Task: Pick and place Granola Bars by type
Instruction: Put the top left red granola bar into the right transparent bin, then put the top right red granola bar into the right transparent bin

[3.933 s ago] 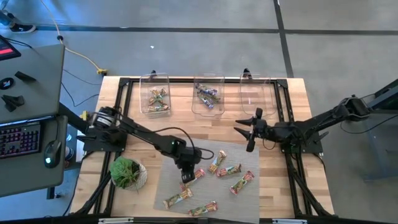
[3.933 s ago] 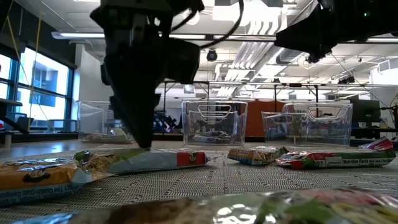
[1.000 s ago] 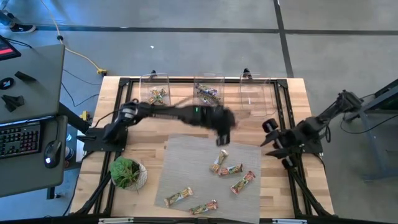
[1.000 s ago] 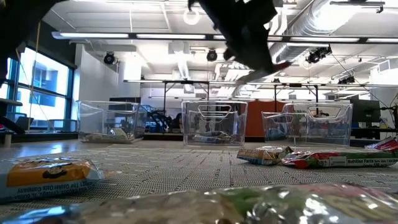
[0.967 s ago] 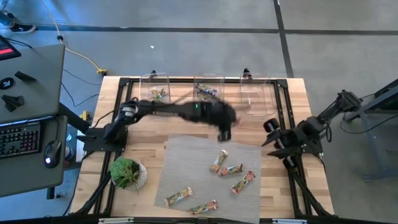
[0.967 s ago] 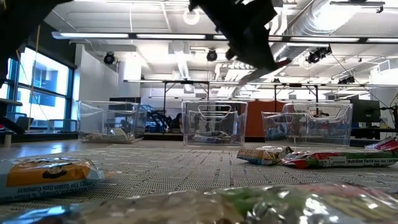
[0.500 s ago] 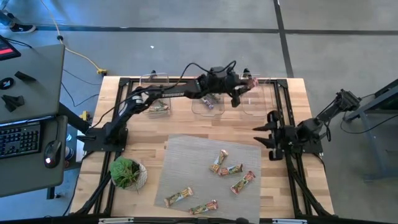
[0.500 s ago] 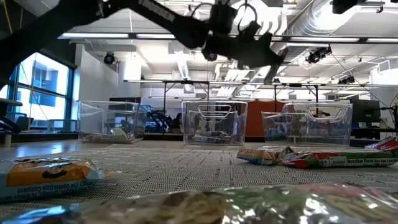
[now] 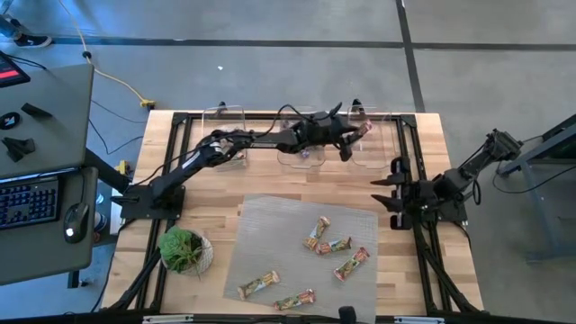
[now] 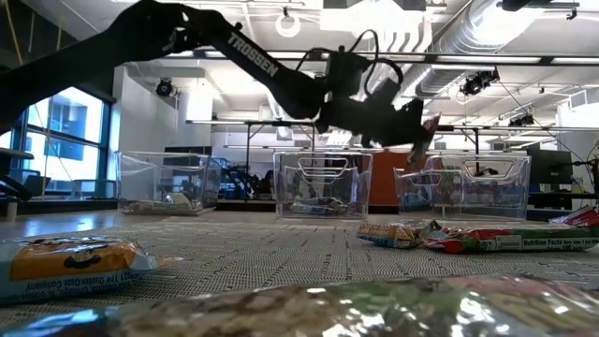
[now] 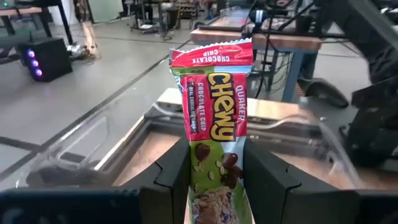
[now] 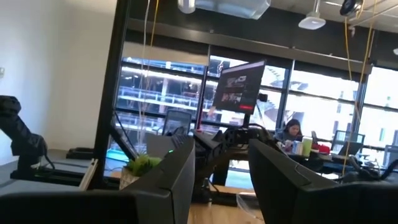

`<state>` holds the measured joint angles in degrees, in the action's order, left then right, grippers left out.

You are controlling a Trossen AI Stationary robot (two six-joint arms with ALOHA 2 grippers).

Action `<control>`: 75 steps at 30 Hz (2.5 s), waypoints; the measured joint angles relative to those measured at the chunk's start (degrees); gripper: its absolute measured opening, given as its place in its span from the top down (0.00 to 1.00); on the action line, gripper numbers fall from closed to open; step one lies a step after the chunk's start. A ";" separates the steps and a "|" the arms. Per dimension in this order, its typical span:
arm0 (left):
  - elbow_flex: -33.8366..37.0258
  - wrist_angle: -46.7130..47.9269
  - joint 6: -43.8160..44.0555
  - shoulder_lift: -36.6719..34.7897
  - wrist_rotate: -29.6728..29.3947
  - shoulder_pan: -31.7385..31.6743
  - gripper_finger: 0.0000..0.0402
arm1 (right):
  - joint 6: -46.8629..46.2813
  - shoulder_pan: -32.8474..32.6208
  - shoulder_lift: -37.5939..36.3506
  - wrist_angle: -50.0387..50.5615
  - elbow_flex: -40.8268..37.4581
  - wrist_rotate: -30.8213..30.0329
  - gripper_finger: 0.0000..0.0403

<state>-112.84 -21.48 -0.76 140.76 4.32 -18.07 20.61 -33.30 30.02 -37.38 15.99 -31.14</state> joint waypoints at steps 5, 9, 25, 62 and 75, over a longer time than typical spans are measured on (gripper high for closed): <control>0.00 -4.38 -4.00 1.99 1.21 0.08 0.70 | -1.14 0.00 0.00 0.60 0.00 0.00 0.67; -0.04 -9.86 -8.13 2.46 5.76 0.18 0.70 | -1.27 0.00 0.00 1.69 0.00 0.00 0.67; -0.02 0.68 -12.63 2.61 3.63 0.47 0.70 | -2.54 0.00 0.00 6.07 0.02 0.02 0.67; -21.73 53.92 -14.93 -11.00 0.82 0.14 0.46 | -29.04 -0.01 2.03 29.63 0.09 5.68 0.68; -19.56 70.62 -8.82 -25.56 0.07 -2.20 0.46 | -35.61 -4.98 29.41 26.95 0.03 23.59 0.78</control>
<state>-132.40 49.14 -9.58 115.20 4.38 -20.27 -15.00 -38.28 59.43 -10.43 16.02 -7.55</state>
